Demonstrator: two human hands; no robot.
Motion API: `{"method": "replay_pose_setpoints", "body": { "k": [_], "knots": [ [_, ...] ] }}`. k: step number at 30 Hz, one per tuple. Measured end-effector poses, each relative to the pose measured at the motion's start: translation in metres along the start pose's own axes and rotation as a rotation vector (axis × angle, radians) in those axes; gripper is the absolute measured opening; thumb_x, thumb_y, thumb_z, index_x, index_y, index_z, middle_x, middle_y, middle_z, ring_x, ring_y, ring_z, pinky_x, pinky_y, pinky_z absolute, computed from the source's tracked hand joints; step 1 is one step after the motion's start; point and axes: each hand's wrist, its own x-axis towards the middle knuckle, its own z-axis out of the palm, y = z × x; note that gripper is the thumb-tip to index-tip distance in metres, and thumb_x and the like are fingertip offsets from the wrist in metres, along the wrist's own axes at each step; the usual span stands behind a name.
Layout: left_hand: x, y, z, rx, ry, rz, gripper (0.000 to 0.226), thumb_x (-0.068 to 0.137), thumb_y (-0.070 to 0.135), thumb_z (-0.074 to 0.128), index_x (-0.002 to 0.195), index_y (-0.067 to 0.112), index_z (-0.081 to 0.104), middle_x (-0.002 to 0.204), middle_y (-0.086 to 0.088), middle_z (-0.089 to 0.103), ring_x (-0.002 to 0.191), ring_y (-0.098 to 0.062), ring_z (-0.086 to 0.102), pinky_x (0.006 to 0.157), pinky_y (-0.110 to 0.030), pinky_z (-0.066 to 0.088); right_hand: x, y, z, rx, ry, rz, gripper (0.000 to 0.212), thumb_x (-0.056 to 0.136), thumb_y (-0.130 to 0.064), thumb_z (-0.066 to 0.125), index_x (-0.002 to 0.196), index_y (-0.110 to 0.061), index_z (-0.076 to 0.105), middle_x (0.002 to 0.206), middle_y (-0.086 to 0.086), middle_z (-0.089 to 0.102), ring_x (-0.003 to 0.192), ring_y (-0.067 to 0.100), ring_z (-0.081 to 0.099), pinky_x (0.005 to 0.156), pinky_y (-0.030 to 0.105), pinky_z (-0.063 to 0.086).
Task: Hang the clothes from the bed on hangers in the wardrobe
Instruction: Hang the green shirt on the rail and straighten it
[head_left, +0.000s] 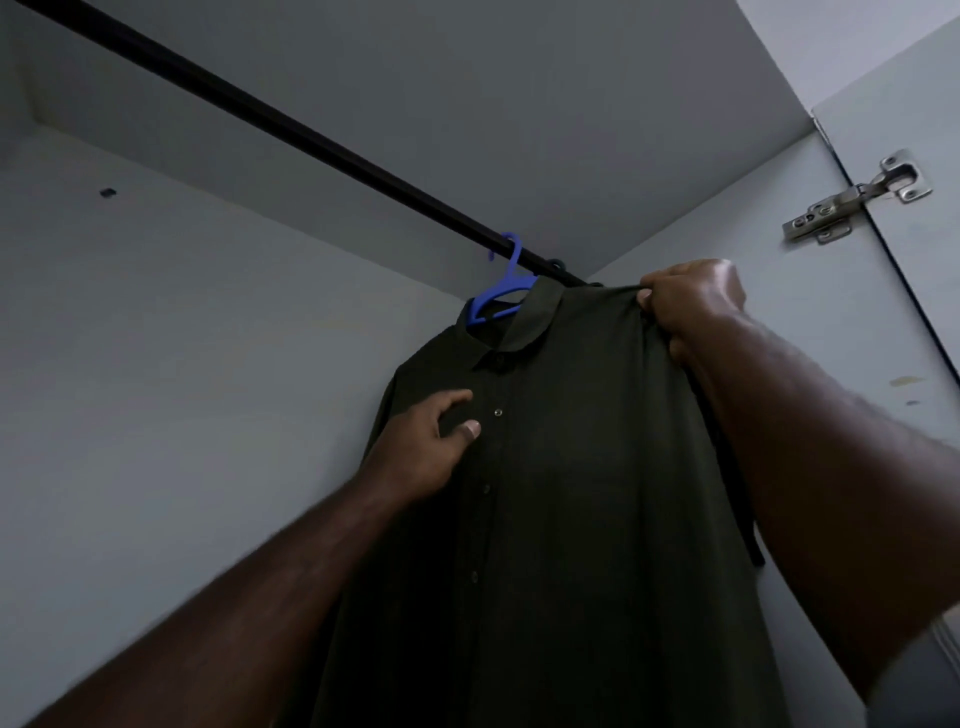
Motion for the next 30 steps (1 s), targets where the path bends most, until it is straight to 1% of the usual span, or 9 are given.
{"method": "replay_pose_setpoints", "body": {
  "k": [4,8,11,14,16,18,22,27,30],
  "knots": [
    [-0.019,0.003,0.002,-0.004,-0.038,-0.019,0.049,0.096,0.04,0.062,0.143,0.036,0.05,0.104,0.009,0.053,0.093,-0.006,0.05,0.076,-0.022,0.045,-0.017,-0.003,-0.013,-0.124,-0.006,-0.003,0.018,0.085,-0.014,0.072,0.103,-0.012,0.074,0.09,0.0,0.07,0.089,0.02,0.069,0.088,0.038,0.059],
    [-0.053,0.011,0.004,-0.017,-0.028,-0.028,0.047,0.096,0.037,0.063,0.142,0.036,0.051,0.113,0.012,0.053,0.103,-0.002,0.05,0.091,-0.022,0.043,-0.045,-0.001,-0.041,-0.179,-0.044,-0.056,0.035,0.087,-0.027,0.077,0.119,-0.016,0.069,0.104,-0.001,0.067,0.099,0.018,0.065,0.092,0.036,0.057],
    [-0.088,0.019,0.008,-0.031,-0.013,-0.013,0.045,0.097,0.038,0.062,0.141,0.036,0.052,0.111,0.011,0.057,0.096,-0.003,0.052,0.087,-0.024,0.046,-0.083,0.001,-0.076,-0.292,-0.014,-0.176,0.045,0.087,-0.037,0.074,0.126,-0.014,0.066,0.111,0.0,0.069,0.102,0.019,0.066,0.094,0.038,0.056],
    [-0.124,0.031,0.012,-0.058,0.006,0.001,0.044,0.098,0.038,0.06,0.141,0.037,0.052,0.109,0.013,0.057,0.083,0.009,0.05,0.077,-0.015,0.043,-0.124,0.011,-0.118,-0.286,0.013,-0.227,0.048,0.084,-0.042,0.072,0.125,-0.016,0.067,0.11,0.0,0.073,0.101,0.014,0.069,0.094,0.039,0.056],
    [-0.148,0.043,0.014,-0.097,0.042,0.014,0.042,0.098,0.036,0.061,0.139,0.036,0.054,0.11,0.017,0.057,0.078,0.017,0.05,0.075,-0.007,0.037,-0.15,0.024,-0.147,-0.226,-0.02,-0.17,0.048,0.08,-0.043,0.073,0.119,-0.016,0.07,0.104,-0.002,0.075,0.097,0.012,0.071,0.091,0.041,0.058],
    [-0.171,0.055,0.016,-0.153,0.071,0.007,0.04,0.097,0.033,0.062,0.137,0.034,0.057,0.118,0.019,0.058,0.087,0.021,0.052,0.08,-0.006,0.038,-0.171,0.04,-0.173,-0.164,-0.051,-0.083,0.043,0.079,-0.04,0.076,0.114,-0.015,0.072,0.098,0.0,0.076,0.094,0.013,0.072,0.091,0.043,0.058],
    [-0.22,0.075,0.022,-0.259,0.076,-0.075,0.036,0.097,0.029,0.063,0.133,0.03,0.06,0.13,0.012,0.062,0.118,-0.001,0.057,0.099,-0.024,0.048,-0.219,0.071,-0.21,-0.115,-0.174,0.129,0.029,0.09,-0.027,0.072,0.116,-0.013,0.07,0.102,0.003,0.074,0.097,0.016,0.072,0.093,0.042,0.057],
    [-0.281,0.105,0.025,-0.323,0.075,-0.181,0.032,0.097,0.025,0.064,0.128,0.032,0.063,0.116,0.024,0.063,0.109,0.014,0.058,0.088,-0.005,0.046,-0.275,0.106,-0.241,-0.086,-0.318,0.323,0.024,0.093,-0.028,0.067,0.115,-0.017,0.069,0.105,0.001,0.073,0.1,0.016,0.07,0.094,0.04,0.056],
    [-0.312,0.129,0.031,-0.339,0.033,-0.273,0.031,0.097,0.026,0.062,0.128,0.032,0.063,0.113,0.025,0.063,0.106,0.017,0.057,0.083,-0.006,0.047,-0.293,0.116,-0.257,0.022,-0.395,0.438,0.017,0.094,-0.024,0.067,0.11,-0.018,0.069,0.106,0.003,0.074,0.102,0.018,0.07,0.092,0.036,0.056]
  ]
}}
